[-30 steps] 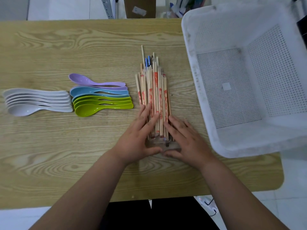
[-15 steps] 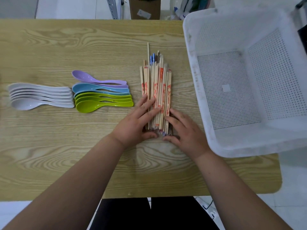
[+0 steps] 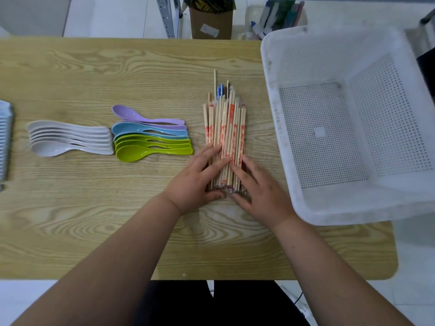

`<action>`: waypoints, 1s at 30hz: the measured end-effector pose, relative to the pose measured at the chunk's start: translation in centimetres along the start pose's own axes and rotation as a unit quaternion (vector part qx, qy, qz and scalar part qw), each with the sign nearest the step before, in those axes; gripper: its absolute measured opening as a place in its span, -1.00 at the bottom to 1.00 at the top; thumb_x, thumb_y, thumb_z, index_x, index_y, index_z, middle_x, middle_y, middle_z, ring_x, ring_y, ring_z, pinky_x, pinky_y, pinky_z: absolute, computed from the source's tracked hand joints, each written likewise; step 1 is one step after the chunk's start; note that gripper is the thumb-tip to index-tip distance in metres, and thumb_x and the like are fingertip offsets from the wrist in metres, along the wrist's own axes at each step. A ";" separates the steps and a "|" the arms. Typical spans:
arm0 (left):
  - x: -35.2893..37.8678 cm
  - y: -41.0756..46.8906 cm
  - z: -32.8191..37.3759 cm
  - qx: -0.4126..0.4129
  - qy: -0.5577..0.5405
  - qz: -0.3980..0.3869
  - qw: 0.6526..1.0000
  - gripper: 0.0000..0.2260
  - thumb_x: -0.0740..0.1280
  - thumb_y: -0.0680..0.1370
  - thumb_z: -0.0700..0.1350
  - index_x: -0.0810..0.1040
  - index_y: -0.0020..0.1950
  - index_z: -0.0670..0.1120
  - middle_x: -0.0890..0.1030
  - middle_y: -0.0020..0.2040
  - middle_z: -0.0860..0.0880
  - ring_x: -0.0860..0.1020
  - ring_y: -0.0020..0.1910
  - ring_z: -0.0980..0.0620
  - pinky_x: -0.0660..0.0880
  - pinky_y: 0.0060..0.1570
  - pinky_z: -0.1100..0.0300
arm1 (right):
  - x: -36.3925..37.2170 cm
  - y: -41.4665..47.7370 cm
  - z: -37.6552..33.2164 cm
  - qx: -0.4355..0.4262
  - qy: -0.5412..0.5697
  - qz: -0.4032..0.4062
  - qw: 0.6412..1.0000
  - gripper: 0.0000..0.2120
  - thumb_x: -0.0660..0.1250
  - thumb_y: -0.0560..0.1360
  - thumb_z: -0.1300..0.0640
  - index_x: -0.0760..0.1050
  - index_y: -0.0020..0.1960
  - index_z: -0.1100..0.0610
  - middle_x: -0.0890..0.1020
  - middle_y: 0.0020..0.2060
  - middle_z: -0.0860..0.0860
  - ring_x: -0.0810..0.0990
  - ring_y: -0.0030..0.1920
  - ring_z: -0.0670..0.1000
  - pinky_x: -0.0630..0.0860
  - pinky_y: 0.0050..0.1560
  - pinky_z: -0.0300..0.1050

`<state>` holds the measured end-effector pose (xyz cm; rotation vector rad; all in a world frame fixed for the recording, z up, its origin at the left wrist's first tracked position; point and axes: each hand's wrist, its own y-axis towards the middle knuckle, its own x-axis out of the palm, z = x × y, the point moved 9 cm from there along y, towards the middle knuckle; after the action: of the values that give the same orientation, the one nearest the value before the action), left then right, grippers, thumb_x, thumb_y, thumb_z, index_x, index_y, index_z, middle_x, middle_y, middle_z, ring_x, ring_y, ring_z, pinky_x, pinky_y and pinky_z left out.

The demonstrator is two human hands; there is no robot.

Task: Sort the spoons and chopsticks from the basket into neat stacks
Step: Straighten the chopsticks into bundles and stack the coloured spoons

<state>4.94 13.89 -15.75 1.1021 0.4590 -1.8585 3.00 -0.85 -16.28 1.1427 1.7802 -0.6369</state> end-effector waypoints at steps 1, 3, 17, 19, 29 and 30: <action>0.0 0.0 0.0 -0.005 -0.002 -0.005 1.000 -0.23 0.55 0.41 0.08 0.36 0.53 -0.12 0.25 0.55 -0.22 0.19 0.56 -0.25 0.25 0.48 -0.20 | 0.0 0.1 -0.1 0.006 -0.001 -0.002 1.000 -0.39 0.24 0.56 -0.18 0.36 0.53 0.07 0.30 0.54 0.15 0.38 0.45 0.22 0.41 0.39 0.23; -0.3 -0.2 0.1 -0.013 -0.005 -0.017 1.000 -0.18 0.57 0.38 0.07 0.33 0.55 -0.11 0.24 0.56 -0.21 0.18 0.57 -0.22 0.26 0.48 -0.17 | -0.4 0.0 -0.3 0.018 -0.003 0.000 1.000 -0.38 0.23 0.54 -0.19 0.37 0.53 0.08 0.32 0.53 0.15 0.36 0.45 0.19 0.36 0.40 0.16; -0.9 -0.9 -1.1 -0.051 -0.041 -0.047 0.997 -0.19 0.58 0.35 0.00 0.34 0.52 -0.14 0.29 0.53 -0.22 0.40 0.44 -0.22 0.47 0.33 -0.10 | -0.2 1.1 -0.4 0.082 0.054 -0.071 0.993 -0.31 0.45 0.50 -0.06 0.28 0.56 -0.09 0.14 0.61 -0.06 0.30 0.53 0.05 0.47 0.37 0.10; -0.9 -0.7 -1.3 -0.058 -0.048 -0.051 0.996 -0.24 0.55 0.38 0.00 0.34 0.51 -0.11 0.25 0.54 -0.19 0.41 0.43 -0.21 0.50 0.30 -0.05 | -0.5 1.2 -0.4 0.075 0.052 -0.073 0.993 -0.33 0.46 0.51 -0.06 0.30 0.55 -0.09 0.14 0.61 -0.10 0.30 0.53 0.01 0.46 0.36 0.01; -0.9 -0.3 -1.4 -0.034 -0.055 -0.070 0.995 -0.34 0.52 0.39 -0.07 0.39 0.45 -0.13 0.29 0.51 -0.20 0.43 0.41 -0.20 0.52 0.26 -0.01 | -0.8 1.1 -0.6 0.051 0.054 -0.077 0.994 -0.36 0.42 0.53 -0.04 0.28 0.56 -0.09 0.10 0.61 -0.18 0.20 0.57 -0.06 0.29 0.41 -0.14; -1.0 -0.2 -1.5 -0.035 -0.051 -0.071 0.996 -0.34 0.52 0.39 -0.06 0.39 0.45 -0.13 0.28 0.51 -0.19 0.43 0.41 -0.20 0.52 0.26 -0.02 | -0.9 1.1 -0.5 0.050 0.057 -0.076 0.994 -0.35 0.42 0.53 -0.05 0.28 0.56 -0.09 0.11 0.61 -0.17 0.20 0.57 -0.06 0.30 0.43 -0.11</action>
<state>5.67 15.52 -15.74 0.9451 0.5516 -1.9970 3.91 -0.31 -15.23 1.1365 1.9649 -0.7711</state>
